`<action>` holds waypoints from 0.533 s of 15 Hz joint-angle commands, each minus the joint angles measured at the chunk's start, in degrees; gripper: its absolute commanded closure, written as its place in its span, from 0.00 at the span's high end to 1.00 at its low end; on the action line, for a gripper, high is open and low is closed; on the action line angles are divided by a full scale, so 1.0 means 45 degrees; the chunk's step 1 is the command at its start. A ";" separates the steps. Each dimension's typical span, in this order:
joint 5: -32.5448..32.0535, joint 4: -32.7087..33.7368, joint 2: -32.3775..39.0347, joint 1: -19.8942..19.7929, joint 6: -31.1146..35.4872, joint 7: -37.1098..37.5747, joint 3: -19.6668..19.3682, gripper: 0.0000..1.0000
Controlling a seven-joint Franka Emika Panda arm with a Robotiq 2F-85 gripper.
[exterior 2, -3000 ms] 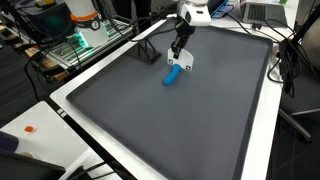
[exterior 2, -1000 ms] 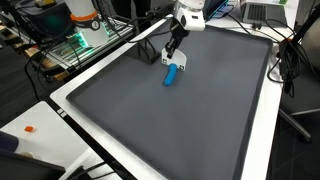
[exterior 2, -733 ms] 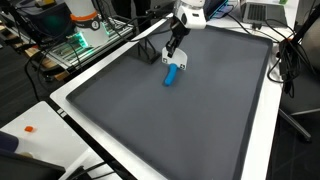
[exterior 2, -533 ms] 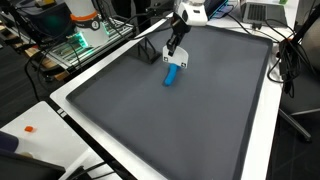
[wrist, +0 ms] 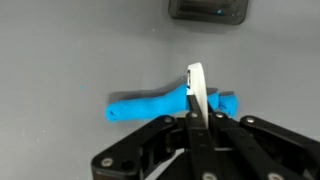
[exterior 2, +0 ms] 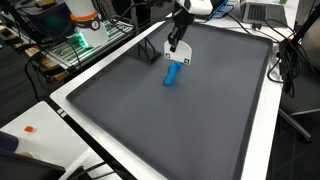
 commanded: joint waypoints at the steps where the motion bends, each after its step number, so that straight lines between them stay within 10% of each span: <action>1: -0.0125 0.0116 0.0160 -0.0179 0.0004 -0.0303 -0.0085 0.01; 8: -0.0226 0.0258 0.0644 -0.0342 0.0384 -0.0545 -0.0169 0.01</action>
